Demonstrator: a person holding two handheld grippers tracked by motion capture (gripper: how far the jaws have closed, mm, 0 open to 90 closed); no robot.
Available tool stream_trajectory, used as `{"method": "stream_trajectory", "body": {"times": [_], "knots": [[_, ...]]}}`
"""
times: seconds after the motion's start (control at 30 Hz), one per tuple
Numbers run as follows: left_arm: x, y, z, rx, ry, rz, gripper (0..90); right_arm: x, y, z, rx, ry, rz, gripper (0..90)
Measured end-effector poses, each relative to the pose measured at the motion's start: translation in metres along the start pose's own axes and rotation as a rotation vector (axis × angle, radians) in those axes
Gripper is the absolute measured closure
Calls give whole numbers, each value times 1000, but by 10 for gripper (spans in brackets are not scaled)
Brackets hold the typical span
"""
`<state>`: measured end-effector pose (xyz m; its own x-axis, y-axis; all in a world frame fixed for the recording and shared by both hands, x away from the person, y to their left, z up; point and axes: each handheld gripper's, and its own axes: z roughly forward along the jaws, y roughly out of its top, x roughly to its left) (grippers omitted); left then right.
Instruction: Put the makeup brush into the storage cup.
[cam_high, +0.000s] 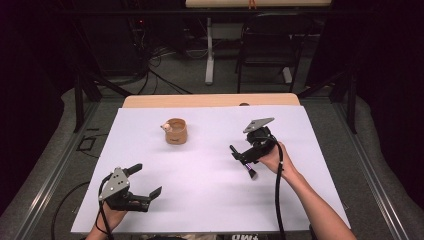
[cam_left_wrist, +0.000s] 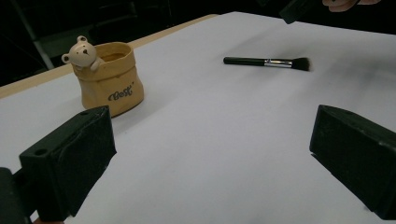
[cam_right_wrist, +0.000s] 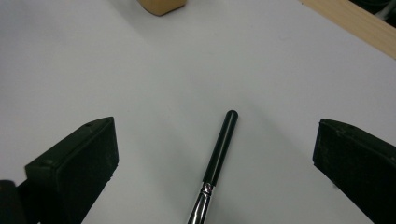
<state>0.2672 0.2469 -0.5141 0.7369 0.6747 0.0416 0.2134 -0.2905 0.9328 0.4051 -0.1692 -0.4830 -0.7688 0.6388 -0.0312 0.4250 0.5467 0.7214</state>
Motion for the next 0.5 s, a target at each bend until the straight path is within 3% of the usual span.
{"method": "stream_trajectory", "body": {"times": [0.5], "knots": [[0,0,-1,-4,6,2,1,-4,10,17,148,30,25,0]]}}
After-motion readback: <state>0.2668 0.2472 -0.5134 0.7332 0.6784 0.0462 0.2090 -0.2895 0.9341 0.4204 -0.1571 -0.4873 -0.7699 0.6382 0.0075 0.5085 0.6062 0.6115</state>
